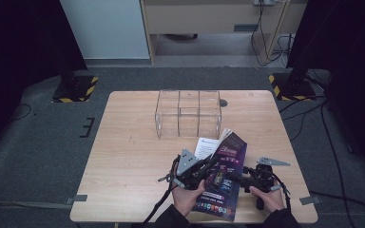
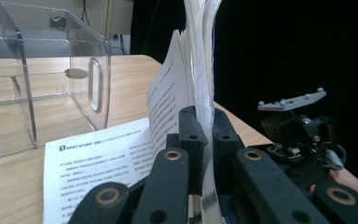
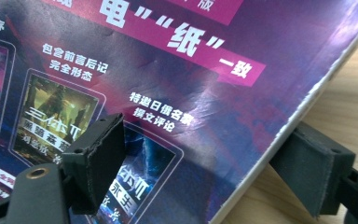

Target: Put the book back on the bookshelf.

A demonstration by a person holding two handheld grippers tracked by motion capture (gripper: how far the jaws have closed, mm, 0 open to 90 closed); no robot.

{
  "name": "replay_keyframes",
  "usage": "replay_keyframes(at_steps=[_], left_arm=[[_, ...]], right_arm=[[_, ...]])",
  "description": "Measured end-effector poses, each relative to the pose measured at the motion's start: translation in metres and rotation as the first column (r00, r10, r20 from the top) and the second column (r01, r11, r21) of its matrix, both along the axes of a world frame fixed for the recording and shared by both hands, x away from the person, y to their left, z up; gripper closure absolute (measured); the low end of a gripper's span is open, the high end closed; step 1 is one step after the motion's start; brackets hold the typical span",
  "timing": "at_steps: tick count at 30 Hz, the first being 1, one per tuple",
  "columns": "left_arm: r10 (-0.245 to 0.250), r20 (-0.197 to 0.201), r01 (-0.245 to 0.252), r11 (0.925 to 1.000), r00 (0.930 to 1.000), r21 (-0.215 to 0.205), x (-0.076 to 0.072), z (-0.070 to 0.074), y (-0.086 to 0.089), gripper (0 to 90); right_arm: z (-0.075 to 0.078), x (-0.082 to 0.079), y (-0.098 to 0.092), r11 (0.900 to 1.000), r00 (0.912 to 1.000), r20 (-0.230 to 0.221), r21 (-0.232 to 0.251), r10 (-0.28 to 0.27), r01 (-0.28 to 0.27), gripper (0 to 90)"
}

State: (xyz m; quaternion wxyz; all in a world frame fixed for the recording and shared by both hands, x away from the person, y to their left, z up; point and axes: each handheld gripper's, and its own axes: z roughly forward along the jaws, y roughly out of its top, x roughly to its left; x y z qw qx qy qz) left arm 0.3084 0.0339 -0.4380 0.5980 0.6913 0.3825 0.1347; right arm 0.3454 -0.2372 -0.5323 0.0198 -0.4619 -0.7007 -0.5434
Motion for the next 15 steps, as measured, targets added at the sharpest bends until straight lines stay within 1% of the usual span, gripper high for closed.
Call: replay_keyframes(at_steps=[3, 6, 7, 8, 9, 10, 12, 13, 14, 15], left_arm=[[-0.004, -0.006, 0.003, 1.0000, 1.0000, -0.007, 0.0007, -0.0013, 0.0002, 85.7], [-0.005, -0.005, 0.005, 1.0000, 1.0000, -0.006, 0.0005, -0.0013, 0.0006, 85.7], [-0.004, -0.004, 0.004, 0.9999, 1.0000, -0.009, 0.0005, -0.0013, 0.0016, 85.7], [-0.004, -0.004, 0.004, 0.9999, 1.0000, -0.009, 0.0005, -0.0013, 0.0016, 85.7], [-0.002, -0.005, 0.002, 0.9999, 1.0000, -0.013, 0.0006, -0.0017, 0.0027, 85.7], [-0.002, -0.007, 0.002, 0.9998, 1.0000, -0.017, 0.0010, -0.0020, 0.0038, 85.7], [0.002, -0.009, -0.002, 0.9997, 1.0000, -0.023, 0.0012, -0.0029, 0.0053, 85.7], [0.005, -0.013, -0.006, 0.9997, 0.9999, -0.024, 0.0013, -0.0044, 0.0063, 85.7], [0.005, -0.013, -0.006, 0.9997, 0.9999, -0.024, 0.0013, -0.0044, 0.0063, 85.7], [0.005, -0.014, -0.006, 0.9997, 0.9999, -0.024, 0.0014, -0.0050, 0.0064, 85.7]], right_arm=[[-0.0028, 0.0014, 0.0034, 1.000, 0.9994, -0.030, 0.024, 0.020, -0.019, 21.4], [-0.0044, 0.0021, 0.0061, 0.999, 0.9988, -0.041, 0.025, 0.027, -0.026, 22.1], [-0.0037, 0.0017, 0.0064, 0.999, 0.9986, -0.048, 0.024, 0.023, -0.022, 25.0], [-0.0037, 0.0017, 0.0064, 0.999, 0.9986, -0.048, 0.024, 0.023, -0.022, 25.0], [-0.0033, 0.0016, 0.0061, 1.000, 0.9987, -0.045, 0.020, 0.022, -0.021, 27.1], [-0.0013, 0.0009, 0.0047, 1.000, 0.9989, -0.048, 0.019, 0.005, -0.004, 33.6], [0.0004, 0.0002, 0.0037, 1.000, 0.9986, -0.053, 0.013, -0.004, 0.005, 39.6], [0.0013, 0.0000, 0.0034, 1.000, 0.9986, -0.052, 0.006, -0.007, 0.008, 42.2], [0.0013, 0.0000, 0.0034, 1.000, 0.9986, -0.052, 0.006, -0.007, 0.008, 42.2], [0.0021, -0.0004, 0.0036, 1.000, 0.9985, -0.053, -0.002, -0.012, 0.012, 44.3]])
